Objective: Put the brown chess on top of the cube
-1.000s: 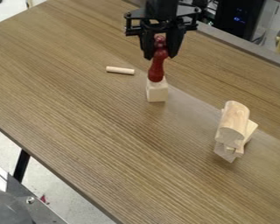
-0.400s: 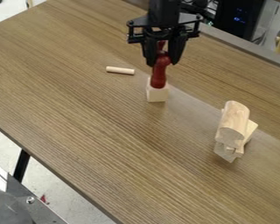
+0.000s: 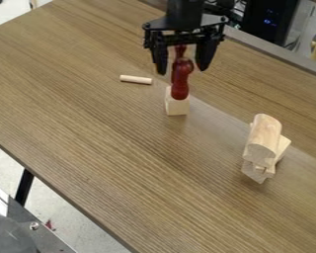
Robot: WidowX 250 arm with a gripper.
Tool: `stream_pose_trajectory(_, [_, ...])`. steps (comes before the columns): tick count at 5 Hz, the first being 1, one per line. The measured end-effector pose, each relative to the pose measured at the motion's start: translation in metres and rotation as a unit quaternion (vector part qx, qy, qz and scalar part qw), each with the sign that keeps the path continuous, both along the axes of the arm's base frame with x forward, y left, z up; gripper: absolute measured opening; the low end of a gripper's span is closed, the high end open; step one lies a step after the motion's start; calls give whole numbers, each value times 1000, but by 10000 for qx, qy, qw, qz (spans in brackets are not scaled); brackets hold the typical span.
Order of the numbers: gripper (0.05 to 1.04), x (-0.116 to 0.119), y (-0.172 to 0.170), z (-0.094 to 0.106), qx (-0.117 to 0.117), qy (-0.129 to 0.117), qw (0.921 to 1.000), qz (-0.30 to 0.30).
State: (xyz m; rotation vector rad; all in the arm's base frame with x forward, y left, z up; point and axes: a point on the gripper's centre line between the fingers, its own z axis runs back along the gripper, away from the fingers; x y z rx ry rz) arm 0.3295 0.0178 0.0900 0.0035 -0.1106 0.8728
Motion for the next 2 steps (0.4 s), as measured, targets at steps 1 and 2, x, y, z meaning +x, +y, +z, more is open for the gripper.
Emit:
stream_pose_trajectory(1, [1005,-2,2,0,55,55,10000,-14])
stream_pose_trajectory(2, [1000,0,7,31,217,-136,9997,1])
